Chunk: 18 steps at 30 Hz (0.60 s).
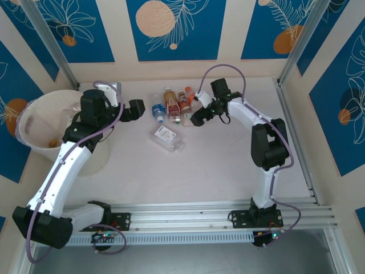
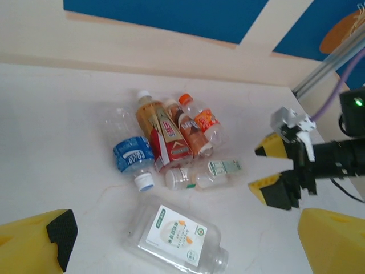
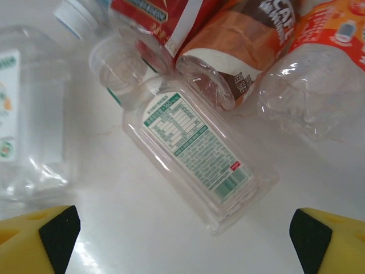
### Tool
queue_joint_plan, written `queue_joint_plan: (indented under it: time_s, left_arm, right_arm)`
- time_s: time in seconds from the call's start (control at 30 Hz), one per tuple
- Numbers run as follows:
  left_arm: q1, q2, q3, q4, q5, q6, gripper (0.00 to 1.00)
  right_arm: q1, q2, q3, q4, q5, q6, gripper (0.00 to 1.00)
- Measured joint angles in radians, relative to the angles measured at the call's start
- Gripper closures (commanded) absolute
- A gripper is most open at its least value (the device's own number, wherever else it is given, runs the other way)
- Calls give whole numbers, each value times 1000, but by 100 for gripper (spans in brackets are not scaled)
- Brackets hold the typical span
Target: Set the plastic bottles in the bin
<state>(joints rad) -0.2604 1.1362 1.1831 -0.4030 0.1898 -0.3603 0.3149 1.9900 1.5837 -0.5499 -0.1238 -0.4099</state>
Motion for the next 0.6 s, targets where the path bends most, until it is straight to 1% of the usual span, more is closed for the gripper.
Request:
queue_joint_plan:
  time_s: [0.13,0.23,0.4,0.47,0.6]
  left_arm:
    - [0,-6,-34,12,14,3,0]
    - [0,-16,-48,16,13,6,0]
    - [0,-24,-48,22,12,23,0]
    - [0,-24,-48,22,11,24,0]
    - [0,-23,-48,22,4,28,0]
  right_arm:
    - [6,100,104,-60,9,-129,4]
    - [20,174,174,-90,48,-203,4]
    - [44,241,197,-108,89,-261,5]
    - [53,251,197,-119,100,-280,8]
    - [65,253,195,-124,114,-303,19]
